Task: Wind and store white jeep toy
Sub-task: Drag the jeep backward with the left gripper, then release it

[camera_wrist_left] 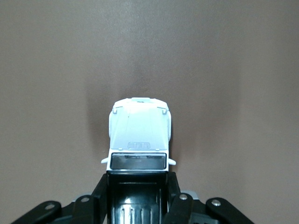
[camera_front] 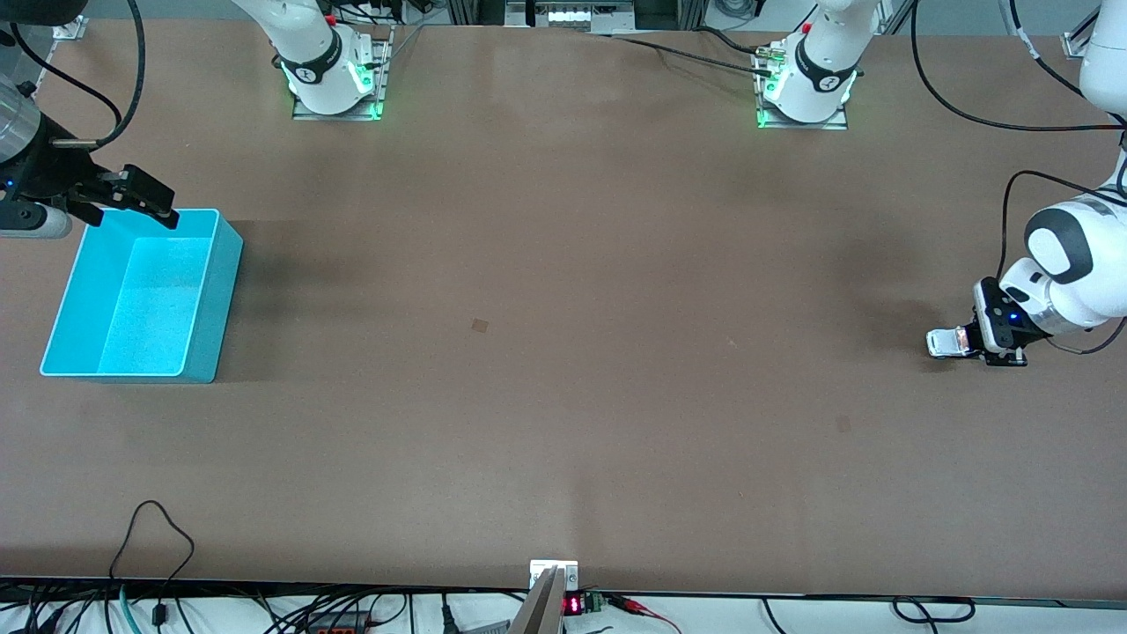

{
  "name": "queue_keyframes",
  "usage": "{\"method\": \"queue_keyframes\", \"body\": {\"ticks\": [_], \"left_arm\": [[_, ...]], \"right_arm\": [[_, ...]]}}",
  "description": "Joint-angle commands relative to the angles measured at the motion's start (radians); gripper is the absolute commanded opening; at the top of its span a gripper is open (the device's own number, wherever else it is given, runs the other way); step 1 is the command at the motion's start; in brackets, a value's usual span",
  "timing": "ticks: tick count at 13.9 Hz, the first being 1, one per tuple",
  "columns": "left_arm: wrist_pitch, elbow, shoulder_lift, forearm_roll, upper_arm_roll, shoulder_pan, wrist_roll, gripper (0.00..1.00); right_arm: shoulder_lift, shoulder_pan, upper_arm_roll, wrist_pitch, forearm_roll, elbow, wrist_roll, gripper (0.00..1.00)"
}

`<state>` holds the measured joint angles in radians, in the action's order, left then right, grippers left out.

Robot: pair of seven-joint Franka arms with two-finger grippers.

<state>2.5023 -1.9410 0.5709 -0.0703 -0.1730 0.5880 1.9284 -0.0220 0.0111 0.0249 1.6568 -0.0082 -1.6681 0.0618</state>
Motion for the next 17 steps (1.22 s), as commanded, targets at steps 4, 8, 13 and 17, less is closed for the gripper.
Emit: {"method": "queue_keyframes", "body": {"ticks": [4,8,13,17], "left_arm": [[-0.026,0.062,0.072,-0.016,-0.025,-0.003,0.046,1.00],[-0.310,0.163,0.006,-0.020,-0.082,-0.011,-0.073,1.00],[-0.552,0.207,-0.111,-0.022,-0.085,-0.071,-0.322,1.00],[-0.753,0.315,-0.138,-0.046,-0.088,-0.163,-0.650,1.00]], "right_arm": [[-0.024,-0.005,0.004,0.001,0.005,-0.022,-0.014,1.00],[-0.024,-0.005,0.004,0.001,0.005,-0.022,-0.014,1.00],[-0.024,-0.005,0.004,0.001,0.005,-0.022,-0.014,1.00],[-0.024,-0.005,0.004,0.001,0.005,-0.022,-0.014,1.00]]}}
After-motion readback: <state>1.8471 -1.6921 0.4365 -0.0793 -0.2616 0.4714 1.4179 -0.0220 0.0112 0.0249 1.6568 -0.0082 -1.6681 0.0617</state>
